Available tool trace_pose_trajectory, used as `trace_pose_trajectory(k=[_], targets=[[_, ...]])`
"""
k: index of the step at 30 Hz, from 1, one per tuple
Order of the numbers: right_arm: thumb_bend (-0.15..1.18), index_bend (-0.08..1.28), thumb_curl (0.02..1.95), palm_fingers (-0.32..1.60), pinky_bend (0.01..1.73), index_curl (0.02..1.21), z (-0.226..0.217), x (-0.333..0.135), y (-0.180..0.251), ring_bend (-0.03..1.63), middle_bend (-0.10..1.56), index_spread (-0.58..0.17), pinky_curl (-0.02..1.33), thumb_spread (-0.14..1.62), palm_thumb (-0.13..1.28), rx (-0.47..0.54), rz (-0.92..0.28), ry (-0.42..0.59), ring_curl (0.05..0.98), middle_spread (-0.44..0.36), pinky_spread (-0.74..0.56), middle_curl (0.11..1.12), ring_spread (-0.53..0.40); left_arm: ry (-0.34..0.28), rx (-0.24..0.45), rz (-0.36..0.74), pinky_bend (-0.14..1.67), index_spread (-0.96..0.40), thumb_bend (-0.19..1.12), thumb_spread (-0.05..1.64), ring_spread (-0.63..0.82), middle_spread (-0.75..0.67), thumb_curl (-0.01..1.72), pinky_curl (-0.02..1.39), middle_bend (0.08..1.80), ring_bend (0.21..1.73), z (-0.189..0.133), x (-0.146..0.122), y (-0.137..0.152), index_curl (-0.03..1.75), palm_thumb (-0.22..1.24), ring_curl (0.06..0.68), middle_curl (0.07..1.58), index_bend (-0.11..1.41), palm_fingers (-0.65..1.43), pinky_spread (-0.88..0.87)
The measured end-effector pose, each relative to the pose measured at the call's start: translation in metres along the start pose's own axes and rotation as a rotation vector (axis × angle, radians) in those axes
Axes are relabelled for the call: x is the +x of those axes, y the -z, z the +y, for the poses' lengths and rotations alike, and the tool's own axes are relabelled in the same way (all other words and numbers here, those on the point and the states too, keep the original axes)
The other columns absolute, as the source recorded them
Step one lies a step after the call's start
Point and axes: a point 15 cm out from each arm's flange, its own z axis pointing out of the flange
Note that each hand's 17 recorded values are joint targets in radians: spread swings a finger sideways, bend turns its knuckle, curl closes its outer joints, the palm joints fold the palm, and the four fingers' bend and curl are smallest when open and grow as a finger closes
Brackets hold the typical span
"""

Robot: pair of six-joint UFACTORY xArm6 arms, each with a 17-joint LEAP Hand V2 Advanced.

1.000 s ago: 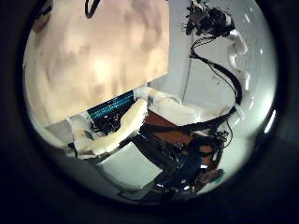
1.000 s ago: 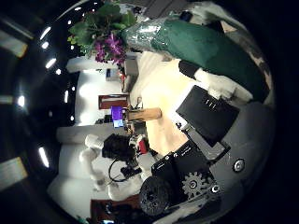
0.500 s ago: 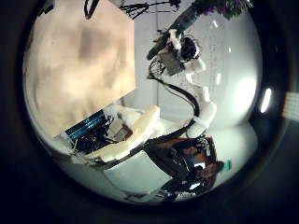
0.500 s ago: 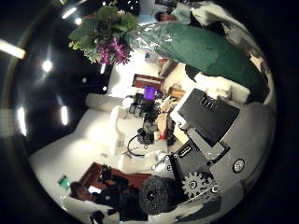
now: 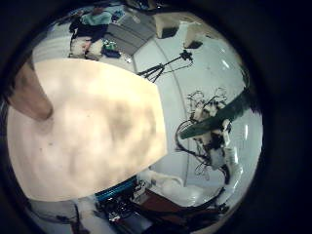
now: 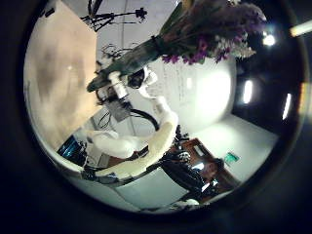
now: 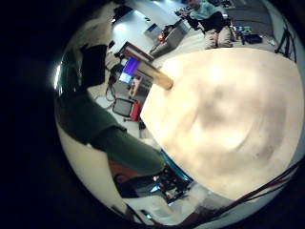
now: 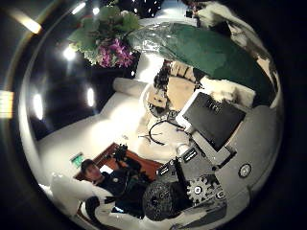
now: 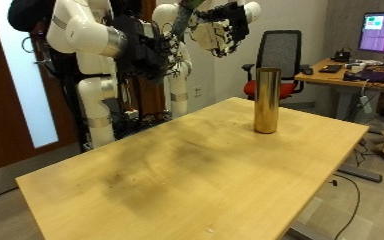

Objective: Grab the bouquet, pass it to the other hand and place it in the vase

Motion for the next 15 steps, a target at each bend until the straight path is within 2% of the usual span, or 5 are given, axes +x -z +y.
trace_pose_trajectory(k=[8,12,15], targets=[[-0.02,1.05,0.94,1.12,1.13,1.01,-0.01,-0.004,-0.038,1.45,1.33,-0.268,0.99,0.25,1.19,-0.046,0.022,0.04,0.617,-0.131,-0.23,0.77,-0.187,-0.012,-0.007,0.052,0.27,0.24,-0.04,0.82,0.42,0.31,0.32,0.31,0.27,0.61,-0.003,0.008,-0.006,0.29,0.25,0.186,0.35,0.15,0.2,0.4],[-0.02,1.05,0.94,1.12,1.11,1.01,-0.019,0.001,-0.047,1.44,1.33,-0.269,1.01,0.25,1.18,-0.041,0.049,0.051,0.62,-0.13,-0.24,0.77,-0.188,-0.018,-0.04,0.081,0.28,0.25,-0.04,0.82,0.42,0.31,0.32,0.31,0.28,0.61,0.001,0.013,-0.011,0.28,0.26,0.184,0.35,0.15,0.2,0.39],[-0.02,1.05,0.95,1.12,1.1,1.01,-0.022,0.001,-0.061,1.44,1.32,-0.269,1.02,0.25,1.18,-0.06,0.051,0.065,0.621,-0.13,-0.24,0.77,-0.189,-0.022,-0.064,0.102,0.28,0.24,-0.03,0.81,0.42,0.24,0.33,0.31,0.36,0.6,0.005,0.017,-0.011,0.27,0.27,0.175,0.37,0.15,0.24,0.37]])
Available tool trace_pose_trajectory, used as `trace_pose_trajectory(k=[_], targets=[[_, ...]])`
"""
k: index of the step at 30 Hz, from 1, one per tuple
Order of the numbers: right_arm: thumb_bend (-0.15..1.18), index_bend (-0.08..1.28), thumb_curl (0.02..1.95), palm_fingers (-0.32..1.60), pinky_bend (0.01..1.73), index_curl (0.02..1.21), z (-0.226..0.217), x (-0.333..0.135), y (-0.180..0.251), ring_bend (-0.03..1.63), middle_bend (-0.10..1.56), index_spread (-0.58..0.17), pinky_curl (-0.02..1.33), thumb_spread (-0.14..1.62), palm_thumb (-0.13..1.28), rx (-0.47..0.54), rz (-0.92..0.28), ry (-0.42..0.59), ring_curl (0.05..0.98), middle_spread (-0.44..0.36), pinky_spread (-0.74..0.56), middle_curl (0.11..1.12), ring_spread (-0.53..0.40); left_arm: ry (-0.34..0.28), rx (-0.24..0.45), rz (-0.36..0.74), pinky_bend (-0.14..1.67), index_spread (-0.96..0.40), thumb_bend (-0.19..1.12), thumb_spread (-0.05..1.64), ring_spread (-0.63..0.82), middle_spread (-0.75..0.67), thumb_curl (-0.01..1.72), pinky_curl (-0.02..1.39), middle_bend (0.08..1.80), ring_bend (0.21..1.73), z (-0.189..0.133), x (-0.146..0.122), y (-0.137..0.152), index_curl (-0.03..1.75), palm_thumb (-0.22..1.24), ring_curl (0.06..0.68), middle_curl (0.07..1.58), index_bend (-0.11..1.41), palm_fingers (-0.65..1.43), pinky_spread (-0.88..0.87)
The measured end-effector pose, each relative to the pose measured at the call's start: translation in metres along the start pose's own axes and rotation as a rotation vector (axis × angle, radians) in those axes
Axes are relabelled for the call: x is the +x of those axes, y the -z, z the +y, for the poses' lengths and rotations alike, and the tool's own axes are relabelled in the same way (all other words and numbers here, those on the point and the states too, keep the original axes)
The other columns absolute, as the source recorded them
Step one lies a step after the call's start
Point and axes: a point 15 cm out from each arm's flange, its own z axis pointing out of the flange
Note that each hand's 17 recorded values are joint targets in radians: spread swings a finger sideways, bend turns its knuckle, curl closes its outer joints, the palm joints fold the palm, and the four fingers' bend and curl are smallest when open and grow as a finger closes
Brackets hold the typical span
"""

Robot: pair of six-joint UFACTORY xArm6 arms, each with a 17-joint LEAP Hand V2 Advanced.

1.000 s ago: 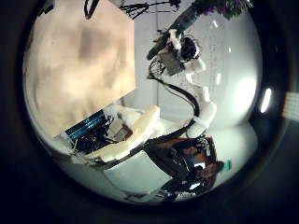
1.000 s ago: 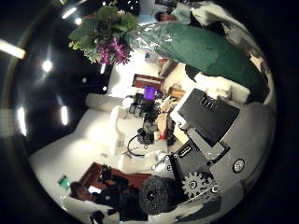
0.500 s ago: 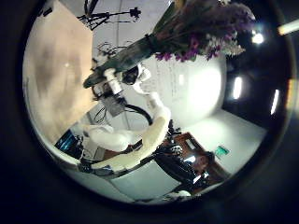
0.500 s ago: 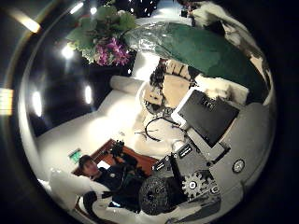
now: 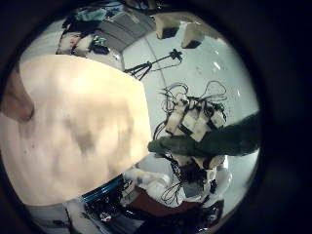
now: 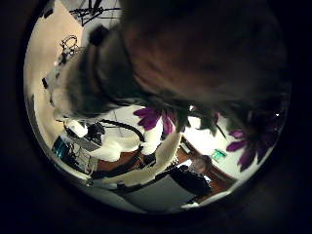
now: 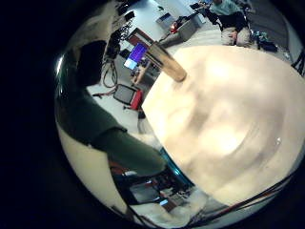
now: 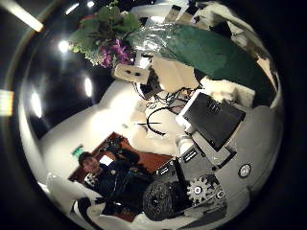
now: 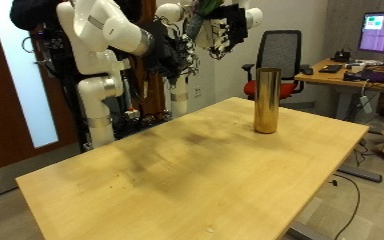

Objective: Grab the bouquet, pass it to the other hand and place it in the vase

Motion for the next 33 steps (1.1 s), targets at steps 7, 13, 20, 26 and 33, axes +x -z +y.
trace_pose_trajectory(k=[7,13,20,26,33], targets=[[-0.02,1.05,0.95,1.12,1.09,1.01,-0.012,0.015,-0.012,1.44,1.33,-0.269,1.06,0.25,1.18,0.021,0.057,0.003,0.625,-0.13,-0.25,0.77,-0.19,0.01,-0.019,0.048,0.2,0.18,-0.03,0.8,0.26,-0.09,0.33,0.28,0.68,0.59,0.001,0.004,0.0,0.29,0.32,0.157,0.48,0.18,0.45,0.23],[-0.02,1.05,0.95,1.12,1.07,1.01,-0.015,0.019,-0.014,1.44,1.33,-0.269,1.08,0.26,1.17,0.032,0.07,0.0,0.627,-0.13,-0.25,0.77,-0.19,0.032,0.021,0.143,0.68,-0.04,0.0,0.89,-0.38,-0.37,0.36,0.41,0.89,0.95,-0.006,0.012,0.002,0.27,0.59,0.28,0.66,0.16,0.92,-0.44],[-0.05,0.98,0.88,1.12,1.09,0.99,0.0,0.04,-0.022,1.4,1.3,-0.27,1.05,0.61,1.02,0.048,0.066,-0.067,0.619,-0.13,-0.27,0.75,-0.194,-0.011,0.132,0.185,1.17,-0.38,0.01,0.79,-0.45,-0.56,0.5,0.61,0.87,1.35,-0.017,0.022,0.017,0.4,0.99,0.498,0.92,0.4,1.13,-0.62],[-0.03,0.44,0.67,0.54,1.03,0.85,0.009,0.059,-0.01,1.27,1.0,-0.321,0.86,0.84,0.84,0.115,0.063,-0.134,0.554,-0.189,-0.48,0.66,-0.266,-0.065,0.175,0.135,1.2,-0.57,-0.02,0.5,-0.43,-0.6,0.65,0.64,0.98,1.42,-0.014,0.032,0.024,0.65,1.11,0.553,1.05,0.62,1.05,-0.58],[-0.03,0.29,0.56,-0.06,0.63,0.59,0.017,0.069,0.002,0.77,0.5,-0.329,0.65,0.95,0.81,0.13,0.075,-0.165,0.342,-0.036,0.1,0.44,0.017,-0.142,0.263,0.034,1.23,-0.67,-0.02,0.35,-0.42,-0.61,0.75,0.68,1.03,1.47,-0.015,0.048,0.048,0.93,1.12,0.584,1.1,0.61,0.99,-0.56]])
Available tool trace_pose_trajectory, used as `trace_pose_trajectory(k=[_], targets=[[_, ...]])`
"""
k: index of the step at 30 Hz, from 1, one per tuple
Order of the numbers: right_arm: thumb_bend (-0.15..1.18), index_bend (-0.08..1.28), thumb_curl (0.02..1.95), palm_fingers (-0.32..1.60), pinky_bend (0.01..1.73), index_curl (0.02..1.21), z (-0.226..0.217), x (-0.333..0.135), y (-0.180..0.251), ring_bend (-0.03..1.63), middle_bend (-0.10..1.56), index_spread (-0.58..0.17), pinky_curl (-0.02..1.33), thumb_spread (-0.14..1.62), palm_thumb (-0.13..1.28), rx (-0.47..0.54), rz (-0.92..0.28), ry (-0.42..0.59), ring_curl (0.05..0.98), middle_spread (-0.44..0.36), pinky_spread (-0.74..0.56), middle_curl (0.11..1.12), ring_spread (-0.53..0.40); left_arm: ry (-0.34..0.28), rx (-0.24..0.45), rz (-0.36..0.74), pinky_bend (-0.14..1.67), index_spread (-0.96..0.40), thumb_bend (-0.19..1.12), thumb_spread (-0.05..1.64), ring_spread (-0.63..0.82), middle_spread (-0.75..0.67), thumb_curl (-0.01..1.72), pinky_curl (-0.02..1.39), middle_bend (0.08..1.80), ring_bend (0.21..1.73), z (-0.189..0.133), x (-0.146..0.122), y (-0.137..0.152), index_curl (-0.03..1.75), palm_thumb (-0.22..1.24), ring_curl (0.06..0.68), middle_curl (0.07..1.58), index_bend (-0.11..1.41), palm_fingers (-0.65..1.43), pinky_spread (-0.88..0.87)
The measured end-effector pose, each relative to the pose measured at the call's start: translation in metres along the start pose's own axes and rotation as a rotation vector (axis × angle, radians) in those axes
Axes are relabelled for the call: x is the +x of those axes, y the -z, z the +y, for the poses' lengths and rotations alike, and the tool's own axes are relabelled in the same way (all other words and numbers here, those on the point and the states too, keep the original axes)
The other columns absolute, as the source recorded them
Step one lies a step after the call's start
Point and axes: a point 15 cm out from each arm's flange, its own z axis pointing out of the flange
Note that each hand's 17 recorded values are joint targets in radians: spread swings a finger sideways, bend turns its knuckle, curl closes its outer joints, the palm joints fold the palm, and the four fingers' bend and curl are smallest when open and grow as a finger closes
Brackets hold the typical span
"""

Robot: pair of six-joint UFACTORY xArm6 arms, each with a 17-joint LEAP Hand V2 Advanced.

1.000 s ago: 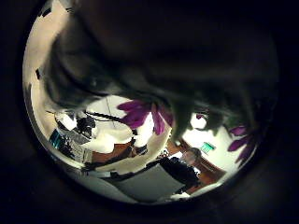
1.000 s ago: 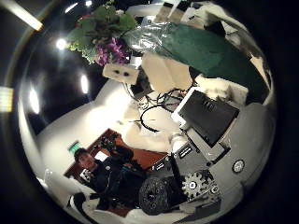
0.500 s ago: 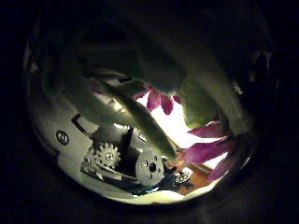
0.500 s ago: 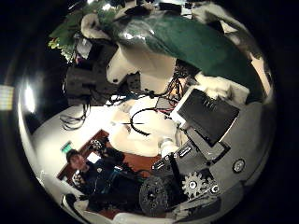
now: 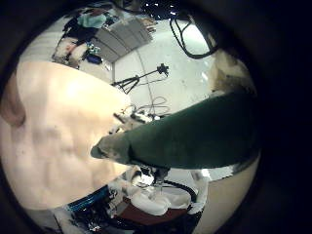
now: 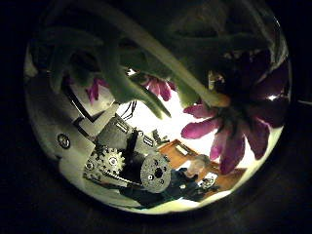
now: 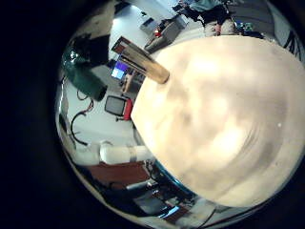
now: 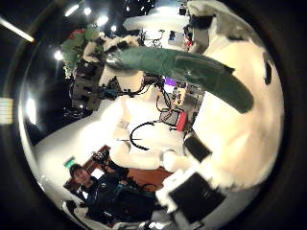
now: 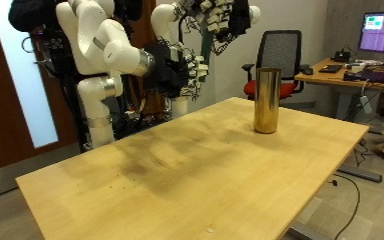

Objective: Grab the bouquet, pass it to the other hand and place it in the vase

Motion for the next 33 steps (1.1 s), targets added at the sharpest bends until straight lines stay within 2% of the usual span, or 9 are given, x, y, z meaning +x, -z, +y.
trace_pose_trajectory(k=[2,4,9,19,29,33], targets=[[-0.03,0.23,0.54,-0.09,0.58,0.53,0.0,0.002,0.003,0.65,0.41,-0.339,0.59,0.95,0.8,0.004,0.003,-0.002,0.293,0.0,0.24,0.39,0.097,-0.02,0.022,-0.025,1.23,-0.68,-0.02,0.34,-0.41,-0.61,0.77,0.68,1.04,1.48,-0.003,0.006,0.008,0.98,1.11,0.587,1.11,0.59,0.98,-0.56],[-0.03,0.17,0.53,-0.1,0.54,0.49,0.0,0.004,0.007,0.56,0.33,-0.351,0.55,0.95,0.79,0.013,0.005,-0.008,0.266,0.023,0.32,0.36,0.138,-0.035,0.036,-0.042,1.24,-0.7,-0.02,0.31,-0.41,-0.6,0.79,0.69,1.05,1.49,-0.005,0.014,0.014,1.06,1.12,0.592,1.12,0.56,0.97,-0.56],[-0.03,0.11,0.49,-0.09,0.49,0.33,-0.001,0.01,0.013,0.43,0.19,-0.387,0.46,0.94,0.76,0.027,0.01,-0.021,0.227,0.077,0.41,0.32,0.199,-0.06,0.064,-0.073,1.23,-0.73,-0.02,0.27,-0.41,-0.6,0.83,0.69,1.06,1.49,-0.012,0.028,0.027,1.19,1.12,0.592,1.12,0.52,0.98,-0.55],[-0.03,0.12,0.43,-0.11,0.48,0.19,-0.004,0.022,0.014,0.37,0.16,-0.415,0.38,0.95,0.68,0.046,0.004,-0.059,0.229,0.13,0.41,0.26,0.232,-0.136,0.187,-0.167,1.2,-0.74,-0.02,0.23,-0.41,-0.59,0.88,0.69,1.05,1.49,-0.022,0.052,0.081,1.37,1.12,0.587,1.12,0.42,1.0,-0.55],[-0.03,0.13,0.41,-0.1,0.47,0.16,-0.004,0.036,0.014,0.34,0.16,-0.413,0.35,0.97,0.67,0.05,-0.008,-0.101,0.24,0.14,0.4,0.23,0.235,-0.181,0.259,-0.223,1.16,-0.73,-0.02,0.21,-0.41,-0.59,0.9,0.7,1.02,1.46,-0.032,0.066,0.121,1.45,1.12,0.582,1.13,0.35,1.03,-0.56],[-0.03,0.13,0.41,-0.09,0.47,0.16,-0.003,0.037,0.014,0.33,0.16,-0.406,0.34,0.96,0.68,0.048,-0.01,-0.103,0.243,0.141,0.4,0.23,0.236,-0.198,0.288,-0.243,1.14,-0.72,-0.02,0.2,-0.42,-0.59,0.91,0.7,1.01,1.45,-0.035,0.064,0.137,1.47,1.12,0.582,1.13,0.33,1.05,-0.56]])
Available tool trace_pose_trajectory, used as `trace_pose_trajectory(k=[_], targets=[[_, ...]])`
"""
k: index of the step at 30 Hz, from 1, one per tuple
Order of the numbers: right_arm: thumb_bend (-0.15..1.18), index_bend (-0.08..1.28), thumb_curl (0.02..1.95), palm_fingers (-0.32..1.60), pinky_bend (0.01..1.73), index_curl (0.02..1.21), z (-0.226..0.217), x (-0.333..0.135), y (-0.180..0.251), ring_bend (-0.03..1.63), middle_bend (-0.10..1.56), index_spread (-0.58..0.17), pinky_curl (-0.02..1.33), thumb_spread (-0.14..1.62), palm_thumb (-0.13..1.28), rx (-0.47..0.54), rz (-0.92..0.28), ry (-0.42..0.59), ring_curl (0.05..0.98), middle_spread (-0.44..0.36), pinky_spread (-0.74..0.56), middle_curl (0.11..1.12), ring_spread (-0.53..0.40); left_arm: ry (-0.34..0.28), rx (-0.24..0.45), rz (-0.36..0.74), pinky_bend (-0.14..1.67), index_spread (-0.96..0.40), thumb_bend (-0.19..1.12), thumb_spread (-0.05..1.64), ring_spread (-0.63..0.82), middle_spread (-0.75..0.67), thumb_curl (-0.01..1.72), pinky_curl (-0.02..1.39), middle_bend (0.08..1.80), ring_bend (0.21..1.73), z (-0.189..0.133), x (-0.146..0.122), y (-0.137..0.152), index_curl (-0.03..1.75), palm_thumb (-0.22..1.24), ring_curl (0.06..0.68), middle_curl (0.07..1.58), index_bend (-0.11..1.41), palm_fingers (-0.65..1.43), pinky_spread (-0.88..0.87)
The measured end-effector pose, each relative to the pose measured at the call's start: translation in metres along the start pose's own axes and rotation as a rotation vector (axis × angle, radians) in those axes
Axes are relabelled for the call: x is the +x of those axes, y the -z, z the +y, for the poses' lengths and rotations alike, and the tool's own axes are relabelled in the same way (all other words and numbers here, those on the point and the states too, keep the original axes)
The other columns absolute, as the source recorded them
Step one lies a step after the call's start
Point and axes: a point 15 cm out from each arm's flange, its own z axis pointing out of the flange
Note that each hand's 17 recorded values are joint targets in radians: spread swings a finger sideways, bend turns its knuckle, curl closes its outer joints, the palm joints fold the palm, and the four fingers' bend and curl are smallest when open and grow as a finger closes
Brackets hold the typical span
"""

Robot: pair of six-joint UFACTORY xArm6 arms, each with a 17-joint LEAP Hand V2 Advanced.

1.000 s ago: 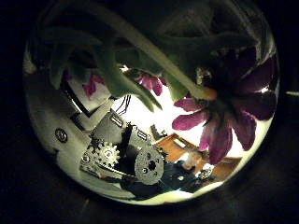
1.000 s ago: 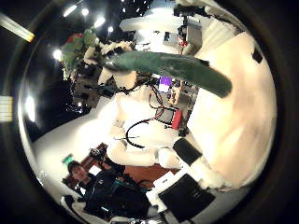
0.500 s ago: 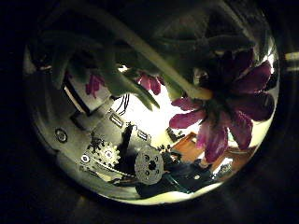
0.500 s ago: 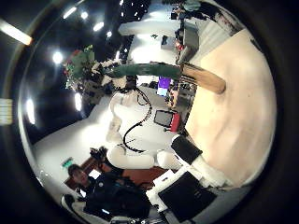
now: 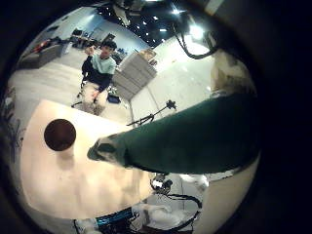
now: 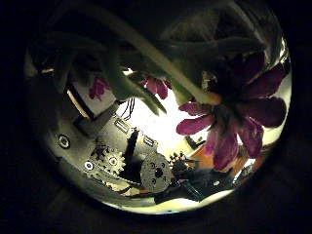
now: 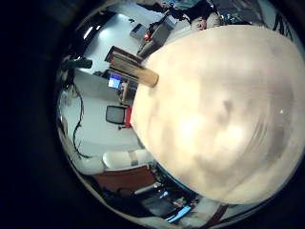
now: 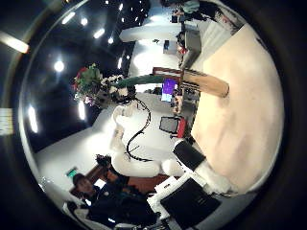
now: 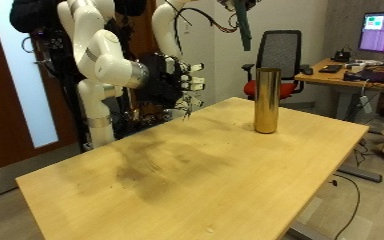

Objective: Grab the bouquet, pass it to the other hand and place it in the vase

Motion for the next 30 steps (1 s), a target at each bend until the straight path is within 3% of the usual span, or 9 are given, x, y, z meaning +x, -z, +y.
trace_pose_trajectory(k=[14,30], targets=[[-0.03,0.14,0.42,-0.07,0.46,0.18,0.0,0.008,0.005,0.31,0.17,-0.394,0.33,0.96,0.7,0.011,0.001,-0.015,0.252,0.141,0.4,0.24,0.236,0.055,0.031,-0.007,1.11,-0.67,-0.02,0.2,-0.42,-0.6,0.92,0.72,0.99,1.43,-0.016,-0.052,0.016,1.52,1.12,0.587,1.14,0.29,1.06,-0.58],[-0.03,0.15,0.42,-0.05,0.45,0.2,0.002,0.012,0.005,0.3,0.17,-0.382,0.32,0.97,0.72,0.004,0.004,-0.023,0.26,0.134,0.39,0.25,0.237,0.1,0.04,-0.028,1.09,-0.62,-0.02,0.2,-0.41,-0.61,0.93,0.74,0.98,1.42,-0.027,-0.093,0.012,1.56,1.12,0.595,1.14,0.28,1.07,-0.59]])
